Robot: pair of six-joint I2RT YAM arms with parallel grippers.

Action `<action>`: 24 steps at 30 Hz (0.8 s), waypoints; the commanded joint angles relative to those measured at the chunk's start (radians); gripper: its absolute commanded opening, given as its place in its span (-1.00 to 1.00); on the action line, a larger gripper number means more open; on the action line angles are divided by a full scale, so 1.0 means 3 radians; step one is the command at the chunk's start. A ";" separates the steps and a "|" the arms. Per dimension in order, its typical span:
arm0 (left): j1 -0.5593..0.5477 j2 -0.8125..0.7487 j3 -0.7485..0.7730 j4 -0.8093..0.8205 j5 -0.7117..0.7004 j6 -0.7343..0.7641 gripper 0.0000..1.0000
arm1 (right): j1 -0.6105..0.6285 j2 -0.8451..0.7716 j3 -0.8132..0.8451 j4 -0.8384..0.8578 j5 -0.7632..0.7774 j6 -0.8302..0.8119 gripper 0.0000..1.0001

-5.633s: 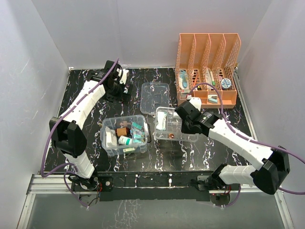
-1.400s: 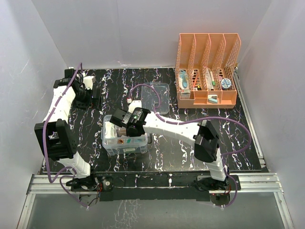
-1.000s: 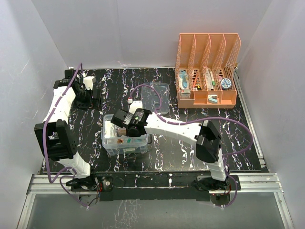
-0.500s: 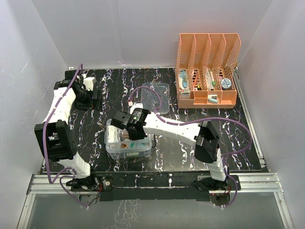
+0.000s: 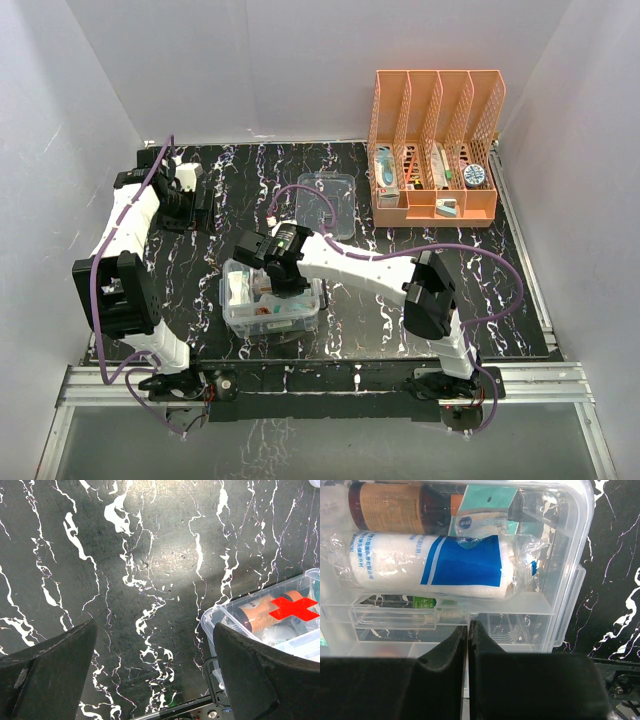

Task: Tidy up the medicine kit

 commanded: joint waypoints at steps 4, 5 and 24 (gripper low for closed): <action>0.0020 -0.0120 0.0006 -0.0029 0.0078 0.0020 0.97 | -0.0001 0.0006 0.0000 -0.0151 0.0017 -0.0048 -0.67; 0.0021 -0.0115 0.0010 -0.0031 0.0070 0.0020 0.97 | -0.0003 -0.0003 0.0034 -0.0151 0.0058 -0.0039 -0.59; -0.0290 0.0597 0.1274 -0.0391 -0.0146 -0.0122 0.97 | -0.0046 -0.0681 0.0755 -0.0168 0.0929 -0.0097 -0.10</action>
